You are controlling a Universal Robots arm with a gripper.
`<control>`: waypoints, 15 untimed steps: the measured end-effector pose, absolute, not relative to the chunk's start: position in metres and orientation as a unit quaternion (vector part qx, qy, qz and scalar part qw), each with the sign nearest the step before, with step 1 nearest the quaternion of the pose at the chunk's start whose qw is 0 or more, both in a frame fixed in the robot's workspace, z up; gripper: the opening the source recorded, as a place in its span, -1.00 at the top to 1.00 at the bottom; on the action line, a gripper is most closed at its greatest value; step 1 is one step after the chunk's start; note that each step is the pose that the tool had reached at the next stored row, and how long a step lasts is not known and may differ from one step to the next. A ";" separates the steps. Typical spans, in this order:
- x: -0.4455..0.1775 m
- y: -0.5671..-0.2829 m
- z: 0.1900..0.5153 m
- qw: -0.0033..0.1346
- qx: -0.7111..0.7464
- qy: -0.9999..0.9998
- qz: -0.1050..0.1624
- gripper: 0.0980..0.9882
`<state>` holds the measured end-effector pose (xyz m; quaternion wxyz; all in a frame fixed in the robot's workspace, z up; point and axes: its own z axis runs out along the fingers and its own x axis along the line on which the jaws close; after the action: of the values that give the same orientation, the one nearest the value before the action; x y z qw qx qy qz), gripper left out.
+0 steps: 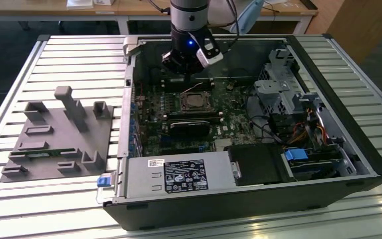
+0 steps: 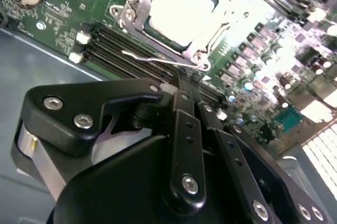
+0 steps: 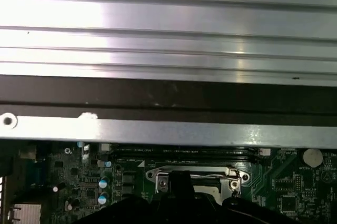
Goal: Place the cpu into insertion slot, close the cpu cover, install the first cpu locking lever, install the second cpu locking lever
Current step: 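Install the first cpu locking lever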
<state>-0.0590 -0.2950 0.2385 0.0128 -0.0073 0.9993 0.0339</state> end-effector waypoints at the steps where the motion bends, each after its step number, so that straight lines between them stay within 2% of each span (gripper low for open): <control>1: -0.058 -0.295 0.237 0.013 -0.007 0.999 0.034 0.96; 15: -0.043 -0.293 0.230 0.013 -0.007 0.999 0.034 0.96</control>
<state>-0.0435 -0.2932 0.2296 0.0128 -0.0073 0.9993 0.0340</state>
